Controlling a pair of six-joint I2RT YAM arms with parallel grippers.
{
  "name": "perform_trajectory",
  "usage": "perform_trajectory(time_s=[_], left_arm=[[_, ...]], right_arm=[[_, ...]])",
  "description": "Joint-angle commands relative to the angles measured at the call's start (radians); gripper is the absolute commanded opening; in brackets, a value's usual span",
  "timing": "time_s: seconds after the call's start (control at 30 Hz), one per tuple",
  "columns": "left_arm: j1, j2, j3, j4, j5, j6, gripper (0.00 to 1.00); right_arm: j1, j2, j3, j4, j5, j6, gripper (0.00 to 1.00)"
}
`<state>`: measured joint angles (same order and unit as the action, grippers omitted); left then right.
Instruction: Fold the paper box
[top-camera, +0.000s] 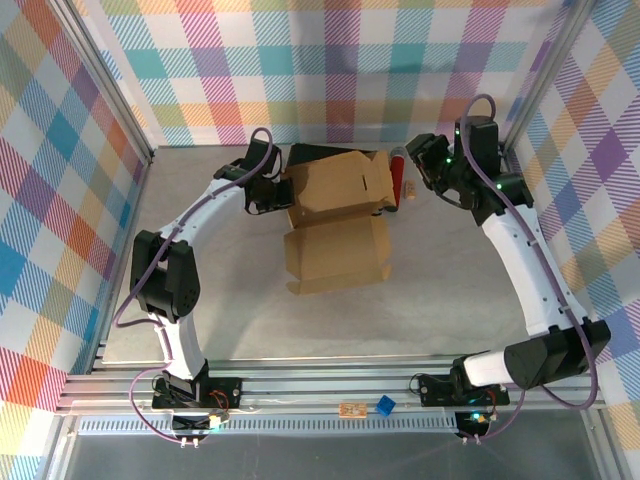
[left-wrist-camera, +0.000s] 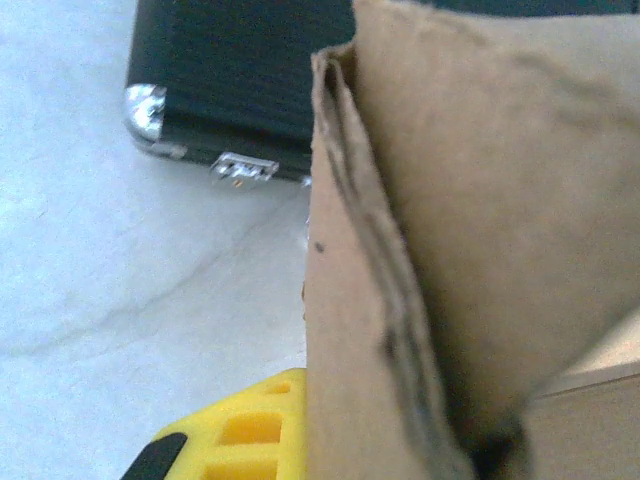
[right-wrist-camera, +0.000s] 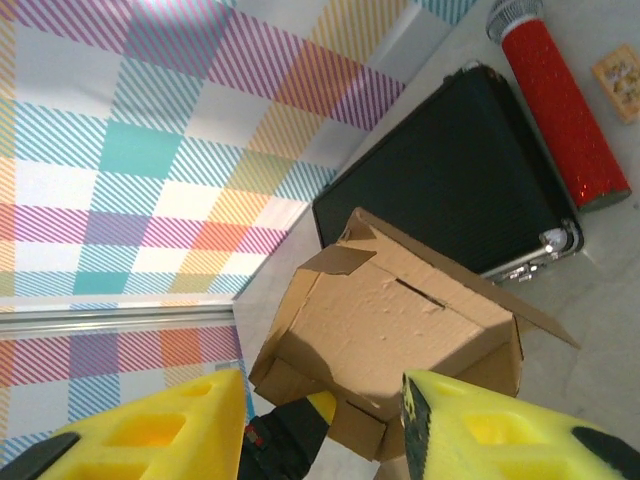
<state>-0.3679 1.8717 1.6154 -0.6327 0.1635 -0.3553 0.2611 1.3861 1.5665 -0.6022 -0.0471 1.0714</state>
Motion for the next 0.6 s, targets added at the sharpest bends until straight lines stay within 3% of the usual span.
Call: perform_trajectory(time_s=[0.0, 0.23, 0.57], left_arm=[[-0.016, -0.078, -0.002, -0.08, -0.052, -0.001, 0.0], [-0.079, -0.1, -0.003, -0.122, -0.142, 0.038, 0.0], [-0.122, -0.13, -0.006, -0.108, -0.21, 0.073, 0.0]], right_arm=[[0.007, 0.057, 0.052, -0.03, -0.062, 0.067, 0.42], [0.074, 0.221, 0.219, -0.122, -0.065, 0.104, 0.39], [0.08, 0.383, 0.38, -0.232, -0.028, 0.037, 0.4]])
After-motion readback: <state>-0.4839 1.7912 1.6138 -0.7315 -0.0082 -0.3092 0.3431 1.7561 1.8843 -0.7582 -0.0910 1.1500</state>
